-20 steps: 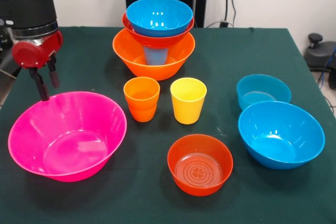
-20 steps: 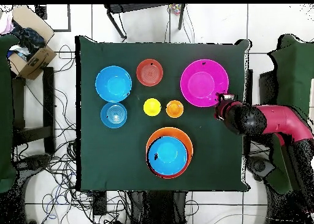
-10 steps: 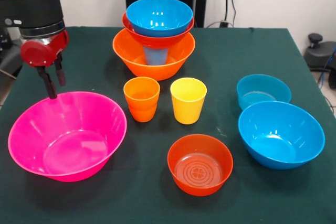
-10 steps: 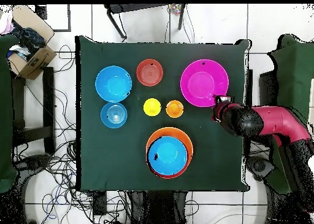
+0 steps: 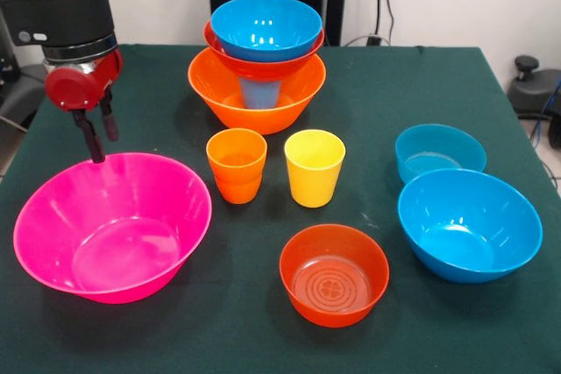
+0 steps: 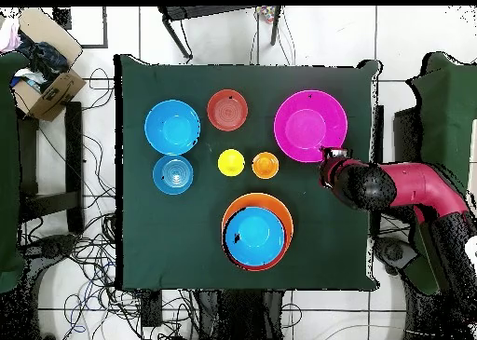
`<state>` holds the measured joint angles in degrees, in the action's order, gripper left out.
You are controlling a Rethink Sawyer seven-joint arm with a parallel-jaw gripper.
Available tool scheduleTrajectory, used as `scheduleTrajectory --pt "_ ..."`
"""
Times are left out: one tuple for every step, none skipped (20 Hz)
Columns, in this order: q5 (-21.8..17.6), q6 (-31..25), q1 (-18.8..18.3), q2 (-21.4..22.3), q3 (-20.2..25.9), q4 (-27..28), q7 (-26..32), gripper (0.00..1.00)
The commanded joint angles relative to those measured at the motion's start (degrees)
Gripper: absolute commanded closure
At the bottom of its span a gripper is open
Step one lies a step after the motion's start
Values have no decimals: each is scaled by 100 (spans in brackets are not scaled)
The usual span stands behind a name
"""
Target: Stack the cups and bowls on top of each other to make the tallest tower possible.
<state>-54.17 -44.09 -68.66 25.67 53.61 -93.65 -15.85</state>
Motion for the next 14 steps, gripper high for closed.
scheduleTrajectory --pt "-455 74 210 -253 -194 -269 1381 0" --pt "-468 102 192 -262 -191 -280 1382 0" --pt "-475 130 181 -278 -183 -282 1389 0" --pt "-490 143 176 -286 -188 -281 1393 0" --pt "-491 171 163 -304 -180 -279 1383 0" --pt "-505 212 150 -330 -177 -275 1377 0" --pt "-522 264 135 -369 -170 -265 1379 0" --pt "-539 316 120 -408 -163 -255 1380 0" --pt "-552 341 117 -428 -167 -248 1376 0" --pt "-575 376 111 -441 -184 -253 1354 0" --pt "-579 406 99 -462 -185 -254 1361 0" --pt "-604 439 95 -475 -196 -256 1357 0" --pt "-606 473 83 -502 -194 -252 1367 0" --pt "-618 487 86 -517 -214 -242 1363 0"
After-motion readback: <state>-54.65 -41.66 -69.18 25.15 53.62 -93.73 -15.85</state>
